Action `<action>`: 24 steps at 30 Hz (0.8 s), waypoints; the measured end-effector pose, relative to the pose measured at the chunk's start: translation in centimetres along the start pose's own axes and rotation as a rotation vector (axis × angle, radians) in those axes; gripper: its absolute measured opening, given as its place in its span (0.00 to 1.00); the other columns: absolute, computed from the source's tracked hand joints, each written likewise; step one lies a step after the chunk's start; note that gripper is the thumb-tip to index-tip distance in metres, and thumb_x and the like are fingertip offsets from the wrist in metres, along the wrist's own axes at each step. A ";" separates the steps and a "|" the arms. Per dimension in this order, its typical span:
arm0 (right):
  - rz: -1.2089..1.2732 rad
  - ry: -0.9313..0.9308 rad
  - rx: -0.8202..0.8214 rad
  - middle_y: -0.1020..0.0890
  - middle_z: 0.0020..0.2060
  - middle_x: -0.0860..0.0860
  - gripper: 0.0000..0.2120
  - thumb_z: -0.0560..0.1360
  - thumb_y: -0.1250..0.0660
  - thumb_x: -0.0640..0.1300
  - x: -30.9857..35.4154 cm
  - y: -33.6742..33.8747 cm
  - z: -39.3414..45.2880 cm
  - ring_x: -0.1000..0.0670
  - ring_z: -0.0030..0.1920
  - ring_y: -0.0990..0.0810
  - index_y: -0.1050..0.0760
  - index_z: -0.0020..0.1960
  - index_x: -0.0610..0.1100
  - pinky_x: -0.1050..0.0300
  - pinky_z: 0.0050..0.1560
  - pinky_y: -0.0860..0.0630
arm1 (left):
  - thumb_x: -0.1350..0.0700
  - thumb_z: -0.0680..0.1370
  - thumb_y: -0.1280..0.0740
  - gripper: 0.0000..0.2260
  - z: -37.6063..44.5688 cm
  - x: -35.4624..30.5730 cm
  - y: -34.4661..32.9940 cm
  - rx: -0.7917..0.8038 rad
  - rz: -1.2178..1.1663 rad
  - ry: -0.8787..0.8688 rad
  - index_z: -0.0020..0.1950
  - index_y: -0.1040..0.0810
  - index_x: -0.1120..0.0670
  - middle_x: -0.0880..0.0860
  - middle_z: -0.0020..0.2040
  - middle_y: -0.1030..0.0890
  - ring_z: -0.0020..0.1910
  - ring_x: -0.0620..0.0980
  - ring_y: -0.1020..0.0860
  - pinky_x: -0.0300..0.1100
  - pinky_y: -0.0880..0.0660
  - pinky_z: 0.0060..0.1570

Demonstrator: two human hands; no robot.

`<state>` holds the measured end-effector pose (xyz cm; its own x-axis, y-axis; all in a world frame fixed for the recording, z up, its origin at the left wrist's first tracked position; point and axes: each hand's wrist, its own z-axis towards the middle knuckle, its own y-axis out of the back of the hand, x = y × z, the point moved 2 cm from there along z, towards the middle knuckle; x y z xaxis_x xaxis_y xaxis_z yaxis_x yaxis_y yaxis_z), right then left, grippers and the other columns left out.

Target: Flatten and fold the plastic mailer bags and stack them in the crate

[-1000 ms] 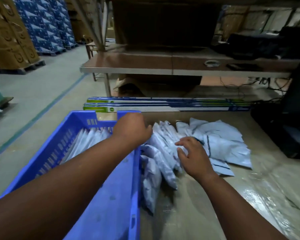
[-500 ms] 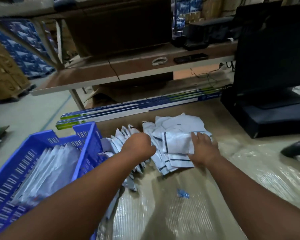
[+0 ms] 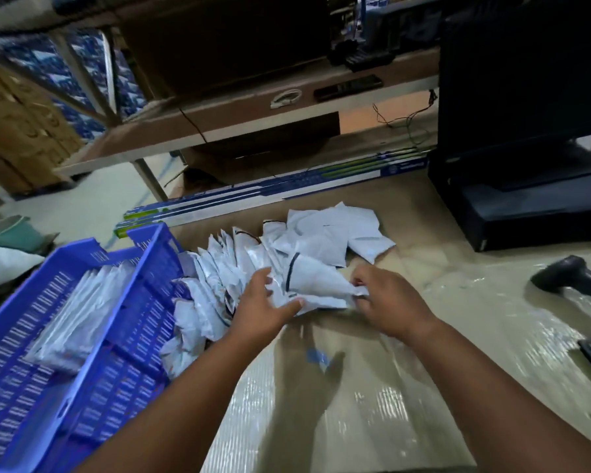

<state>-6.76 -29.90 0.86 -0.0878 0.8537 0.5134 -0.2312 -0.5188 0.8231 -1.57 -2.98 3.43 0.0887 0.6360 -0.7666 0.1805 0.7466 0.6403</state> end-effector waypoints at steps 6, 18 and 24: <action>-0.310 0.212 0.313 0.24 0.60 0.54 0.31 0.73 0.32 0.60 2.2 -2.0 -6.8 0.45 0.57 0.23 0.33 0.74 0.56 0.45 0.53 0.25 | 0.38 0.71 0.23 0.36 -5.4 3.8 -0.5 0.017 0.396 -0.364 0.77 0.29 0.41 0.46 0.72 0.24 0.70 0.49 0.26 0.52 0.28 0.71; -0.384 0.161 0.207 0.26 0.73 0.46 0.34 0.73 0.33 0.66 0.9 -3.8 -13.7 0.40 0.71 0.26 0.28 0.74 0.52 0.39 0.59 0.24 | 0.63 0.66 0.30 0.07 -10.4 9.0 -0.9 -0.109 0.647 -0.547 0.41 0.21 0.54 0.51 0.48 0.22 0.45 0.57 0.25 0.53 0.30 0.41; -0.215 0.193 0.211 0.27 0.68 0.49 0.32 0.72 0.27 0.49 3.3 -4.8 -13.7 0.43 0.68 0.27 0.28 0.75 0.50 0.47 0.63 0.23 | 0.65 0.67 0.27 0.14 -10.9 10.7 2.8 -0.130 0.676 -0.445 0.51 0.18 0.56 0.55 0.60 0.21 0.57 0.60 0.24 0.53 0.26 0.54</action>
<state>-19.18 -23.91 -4.74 -0.2454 0.9268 0.2844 -0.0612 -0.3076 0.9495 -10.78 8.04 -2.49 0.5231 0.8402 -0.1428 -0.1641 0.2637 0.9505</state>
